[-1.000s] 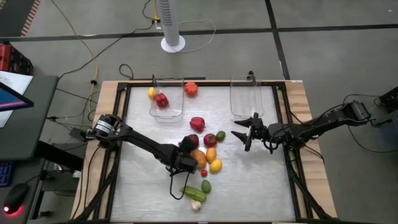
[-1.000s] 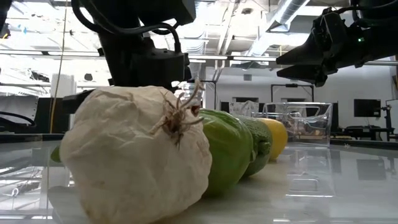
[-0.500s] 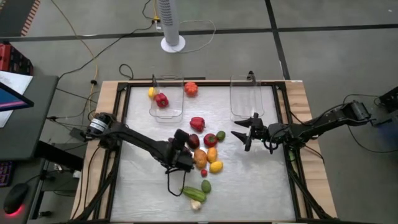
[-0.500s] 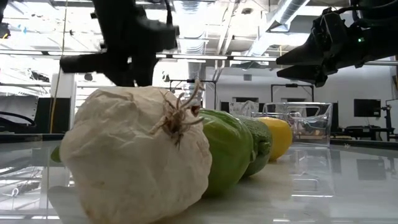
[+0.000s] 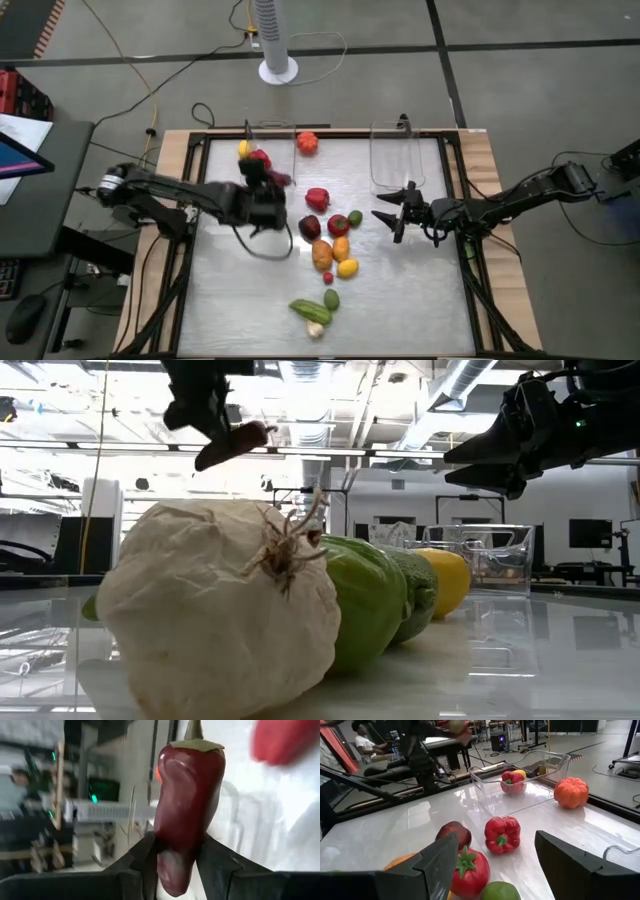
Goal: Sort produce into baskets
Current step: Put the dark red chili pepper into the left transparent tin, then put the cucumber into the left transparent bin
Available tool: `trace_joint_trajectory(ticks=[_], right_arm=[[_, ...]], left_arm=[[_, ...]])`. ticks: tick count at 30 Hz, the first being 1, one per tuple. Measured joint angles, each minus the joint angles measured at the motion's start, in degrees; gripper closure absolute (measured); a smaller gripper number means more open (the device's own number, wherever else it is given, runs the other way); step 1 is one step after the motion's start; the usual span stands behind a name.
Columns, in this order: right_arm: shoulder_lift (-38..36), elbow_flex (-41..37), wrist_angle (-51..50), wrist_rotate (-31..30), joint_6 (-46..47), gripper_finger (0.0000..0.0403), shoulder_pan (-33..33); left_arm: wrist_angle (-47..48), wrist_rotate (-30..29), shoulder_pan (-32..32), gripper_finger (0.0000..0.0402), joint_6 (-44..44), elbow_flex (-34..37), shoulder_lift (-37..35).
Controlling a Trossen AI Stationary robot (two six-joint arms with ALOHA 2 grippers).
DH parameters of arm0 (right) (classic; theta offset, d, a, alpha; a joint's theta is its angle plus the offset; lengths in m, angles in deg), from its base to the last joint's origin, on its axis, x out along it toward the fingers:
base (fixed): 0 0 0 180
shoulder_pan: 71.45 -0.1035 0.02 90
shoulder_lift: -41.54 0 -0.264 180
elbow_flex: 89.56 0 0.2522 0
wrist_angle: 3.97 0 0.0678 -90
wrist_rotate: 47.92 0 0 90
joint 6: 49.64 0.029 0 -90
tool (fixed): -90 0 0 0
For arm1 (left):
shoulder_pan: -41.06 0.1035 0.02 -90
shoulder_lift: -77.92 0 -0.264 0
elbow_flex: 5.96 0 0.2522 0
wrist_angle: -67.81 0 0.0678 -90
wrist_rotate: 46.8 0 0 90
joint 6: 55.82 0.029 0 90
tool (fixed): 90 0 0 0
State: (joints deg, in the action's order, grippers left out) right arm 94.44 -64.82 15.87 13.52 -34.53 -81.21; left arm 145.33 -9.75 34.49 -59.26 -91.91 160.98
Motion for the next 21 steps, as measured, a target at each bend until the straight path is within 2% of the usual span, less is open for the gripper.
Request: trace_joint_trajectory(ticks=[4,7,12,15,17,21], right_arm=[[0.0,0.0,0.06,0.0,0.0,0.011,0.01],[0.0,0.0,0.04,0.0,-0.02,0.011,0.0],[0.0,0.0,-0.18,-0.02,-0.11,0.011,0.02],[0.0,0.0,-0.23,0.0,-0.12,0.011,0.0],[0.0,0.0,-0.2,0.0,-0.11,0.011,0.0],[0.0,0.0,-0.22,0.0,-0.13,0.011,0.02]], left_arm=[[-4.18,2.87,6.68,0.0282,0.22,4.04,-2.98],[-6.91,4.93,9.97,0.0241,1.46,6.21,-3.45],[-8.24,5.71,11.8,0.0162,3.1,6.5,-3.25],[-8.22,6.82,11.22,0.0136,2.42,5.58,-3.25],[-8.32,11.12,10.03,0.0131,1.2,4.54,-3.37],[-13.93,26.92,4.64,0.0139,-0.1,4.12,-3.35]])
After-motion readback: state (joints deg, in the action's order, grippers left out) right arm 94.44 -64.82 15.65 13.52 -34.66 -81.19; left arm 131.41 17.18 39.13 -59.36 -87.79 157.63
